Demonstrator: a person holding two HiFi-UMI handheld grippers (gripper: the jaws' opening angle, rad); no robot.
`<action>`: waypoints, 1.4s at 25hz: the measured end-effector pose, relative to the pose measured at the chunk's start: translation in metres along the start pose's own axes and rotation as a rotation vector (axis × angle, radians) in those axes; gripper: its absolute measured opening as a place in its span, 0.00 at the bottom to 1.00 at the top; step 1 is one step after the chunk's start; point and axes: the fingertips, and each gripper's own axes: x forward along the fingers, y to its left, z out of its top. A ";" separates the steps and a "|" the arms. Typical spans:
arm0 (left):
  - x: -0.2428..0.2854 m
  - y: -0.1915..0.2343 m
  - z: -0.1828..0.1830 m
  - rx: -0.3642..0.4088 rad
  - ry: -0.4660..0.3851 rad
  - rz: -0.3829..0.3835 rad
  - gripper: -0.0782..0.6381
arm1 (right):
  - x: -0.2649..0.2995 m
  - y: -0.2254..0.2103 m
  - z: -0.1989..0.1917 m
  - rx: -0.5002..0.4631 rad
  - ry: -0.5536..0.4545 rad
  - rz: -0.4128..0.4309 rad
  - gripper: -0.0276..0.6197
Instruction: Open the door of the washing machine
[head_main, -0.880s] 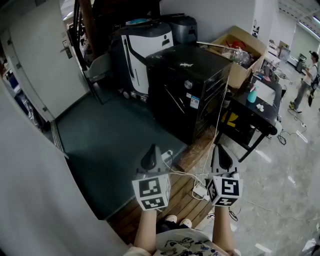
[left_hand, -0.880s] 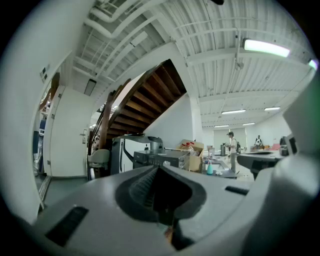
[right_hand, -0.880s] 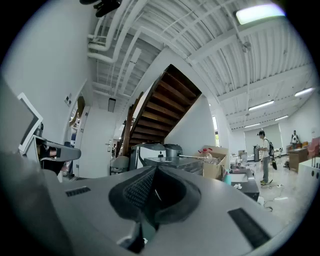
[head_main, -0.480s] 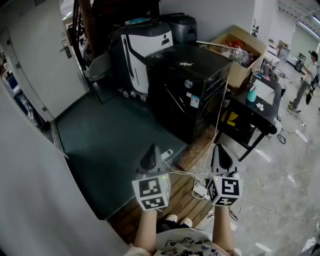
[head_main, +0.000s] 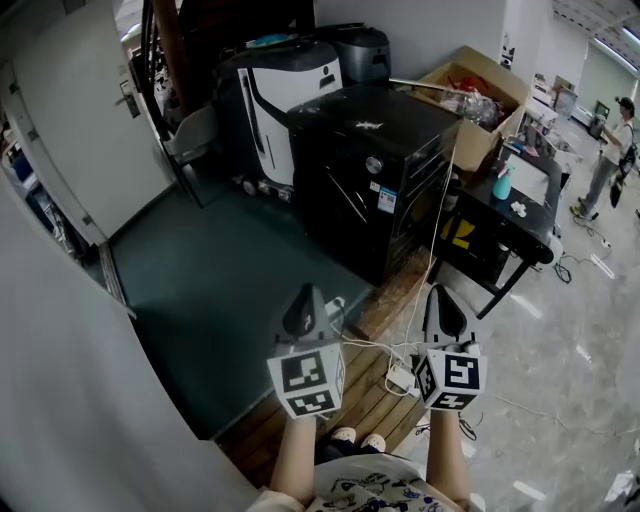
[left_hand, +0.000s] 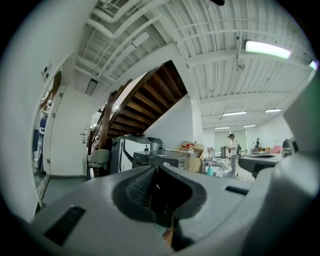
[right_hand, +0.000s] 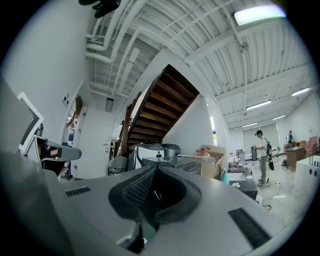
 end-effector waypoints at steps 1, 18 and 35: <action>0.001 -0.003 0.001 -0.005 -0.005 -0.007 0.12 | 0.000 -0.002 0.000 0.001 -0.002 0.000 0.07; 0.023 -0.059 -0.011 -0.026 -0.009 -0.019 0.48 | -0.007 -0.066 -0.027 0.030 0.043 0.007 0.07; 0.070 -0.061 -0.050 -0.018 0.086 -0.022 0.48 | 0.028 -0.075 -0.061 0.020 0.112 0.033 0.07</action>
